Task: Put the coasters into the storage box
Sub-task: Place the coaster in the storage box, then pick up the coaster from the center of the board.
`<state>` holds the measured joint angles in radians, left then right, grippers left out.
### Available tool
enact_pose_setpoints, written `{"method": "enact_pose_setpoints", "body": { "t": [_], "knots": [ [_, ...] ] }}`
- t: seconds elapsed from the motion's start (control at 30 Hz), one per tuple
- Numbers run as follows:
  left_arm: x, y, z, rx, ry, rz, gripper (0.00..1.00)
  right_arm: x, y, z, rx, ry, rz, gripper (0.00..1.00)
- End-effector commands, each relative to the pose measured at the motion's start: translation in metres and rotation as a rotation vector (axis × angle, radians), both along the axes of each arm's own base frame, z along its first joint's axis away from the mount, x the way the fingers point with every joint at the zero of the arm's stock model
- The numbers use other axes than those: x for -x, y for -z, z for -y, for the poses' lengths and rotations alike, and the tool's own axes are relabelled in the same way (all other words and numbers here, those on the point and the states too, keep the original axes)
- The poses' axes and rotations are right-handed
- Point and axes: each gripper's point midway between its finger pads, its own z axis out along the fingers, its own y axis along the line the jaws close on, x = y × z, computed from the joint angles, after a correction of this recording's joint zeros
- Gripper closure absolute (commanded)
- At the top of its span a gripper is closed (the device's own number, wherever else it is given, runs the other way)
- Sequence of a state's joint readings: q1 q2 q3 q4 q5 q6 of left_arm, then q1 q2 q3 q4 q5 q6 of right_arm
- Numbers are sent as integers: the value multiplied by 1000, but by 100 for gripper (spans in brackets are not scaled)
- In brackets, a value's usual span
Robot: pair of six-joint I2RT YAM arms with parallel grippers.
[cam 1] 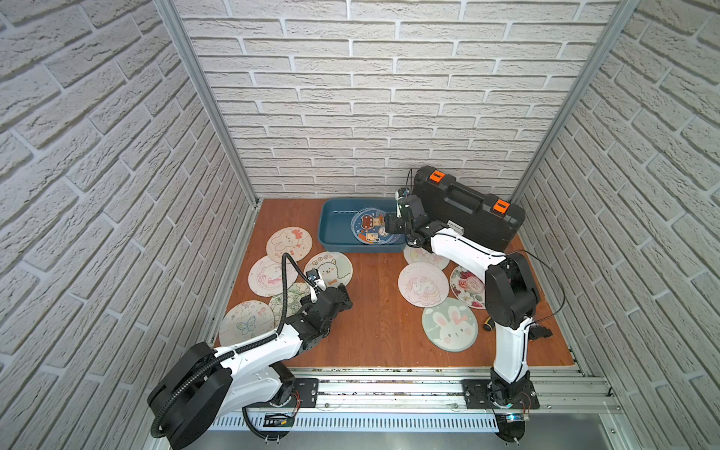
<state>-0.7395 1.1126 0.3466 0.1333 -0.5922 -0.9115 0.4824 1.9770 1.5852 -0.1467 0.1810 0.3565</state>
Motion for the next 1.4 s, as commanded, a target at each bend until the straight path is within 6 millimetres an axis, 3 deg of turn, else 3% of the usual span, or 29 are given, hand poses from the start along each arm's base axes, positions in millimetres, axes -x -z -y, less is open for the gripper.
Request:
{"method": "enact_pose_setpoints", "body": {
  "t": [0.0, 0.13, 0.33, 0.77, 0.87, 1.1, 1.37],
  "knots": [
    [-8, -6, 9, 31, 15, 22, 2, 20, -23, 4, -40, -6, 0, 34],
    [-12, -6, 18, 40, 39, 17, 2, 43, -25, 13, -25, -32, -21, 34],
    [-21, -6, 41, 51, 124, 5, 2, 77, -12, 28, 7, -52, -113, 34],
    [-38, -13, 132, -10, 366, -19, 2, 135, 41, 49, -3, -87, -289, 33],
    [-40, -12, 155, 10, 416, -35, 2, 142, 53, 55, -57, -87, -332, 33],
    [-36, -5, 208, 72, 574, -86, 2, 146, 65, 95, -135, 13, -366, 33],
    [-33, 10, 248, 139, 678, -169, 2, 154, 83, 136, -163, 98, -415, 33]
  ]
}}
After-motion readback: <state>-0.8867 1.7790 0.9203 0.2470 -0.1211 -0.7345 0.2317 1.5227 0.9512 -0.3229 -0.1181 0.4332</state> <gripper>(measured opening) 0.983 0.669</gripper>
